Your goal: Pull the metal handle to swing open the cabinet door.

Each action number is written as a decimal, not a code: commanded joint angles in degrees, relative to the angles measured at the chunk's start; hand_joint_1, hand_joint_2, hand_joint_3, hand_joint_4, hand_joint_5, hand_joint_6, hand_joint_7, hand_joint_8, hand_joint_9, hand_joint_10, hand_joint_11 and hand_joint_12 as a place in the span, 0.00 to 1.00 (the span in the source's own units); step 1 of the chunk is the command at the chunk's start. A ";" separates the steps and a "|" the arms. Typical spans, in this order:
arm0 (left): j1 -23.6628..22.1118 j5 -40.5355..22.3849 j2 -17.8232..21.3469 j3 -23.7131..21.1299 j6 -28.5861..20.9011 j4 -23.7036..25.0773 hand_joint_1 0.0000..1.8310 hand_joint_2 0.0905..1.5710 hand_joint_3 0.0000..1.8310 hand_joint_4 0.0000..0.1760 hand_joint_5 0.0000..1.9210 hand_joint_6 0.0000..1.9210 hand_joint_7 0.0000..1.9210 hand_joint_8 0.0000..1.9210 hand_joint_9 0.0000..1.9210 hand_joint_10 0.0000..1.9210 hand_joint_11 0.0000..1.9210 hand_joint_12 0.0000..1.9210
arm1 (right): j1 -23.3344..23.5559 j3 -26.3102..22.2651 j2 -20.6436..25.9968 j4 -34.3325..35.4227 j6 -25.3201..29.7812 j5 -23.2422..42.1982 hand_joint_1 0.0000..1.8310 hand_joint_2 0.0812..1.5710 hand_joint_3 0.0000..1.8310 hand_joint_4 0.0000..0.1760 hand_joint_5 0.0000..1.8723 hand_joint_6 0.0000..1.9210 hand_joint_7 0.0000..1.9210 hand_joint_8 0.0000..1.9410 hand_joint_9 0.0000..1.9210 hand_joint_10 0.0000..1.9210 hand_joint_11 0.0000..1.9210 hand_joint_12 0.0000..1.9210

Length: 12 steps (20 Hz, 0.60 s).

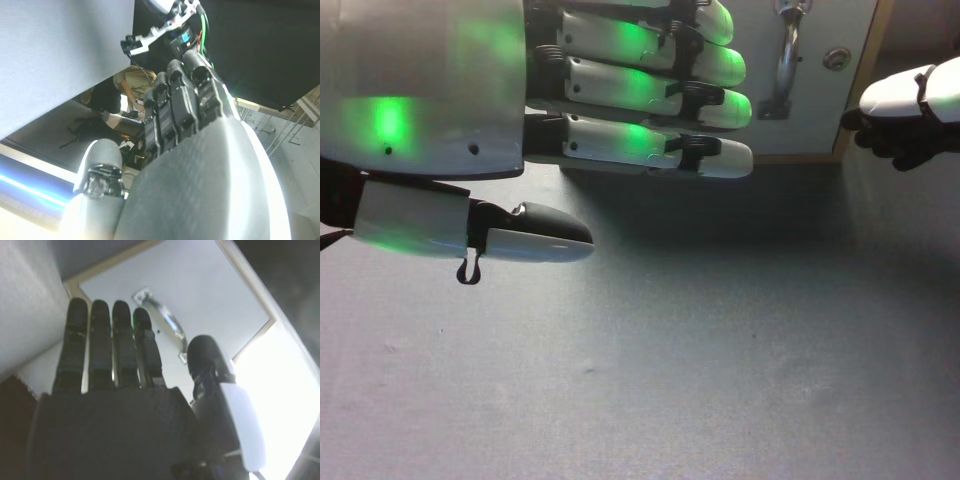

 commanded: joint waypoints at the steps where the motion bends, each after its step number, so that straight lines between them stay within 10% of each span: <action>1: -0.46 -1.43 0.37 -0.02 0.52 -5.64 0.00 1.00 0.02 0.00 0.15 0.00 0.16 0.00 0.14 0.00 0.00 0.34 | 0.68 0.54 0.07 0.60 0.49 4.36 0.00 0.97 0.00 0.00 0.18 0.00 0.18 0.00 0.16 0.00 0.00 0.44; 12: -0.46 -1.43 0.37 -0.02 0.52 -5.64 0.00 1.00 0.01 0.00 0.16 0.00 0.16 0.00 0.15 0.00 0.00 0.35 | 0.68 4.47 -2.77 2.42 0.48 5.88 0.00 0.97 0.00 0.00 0.19 0.00 0.19 0.00 0.16 0.00 0.00 0.43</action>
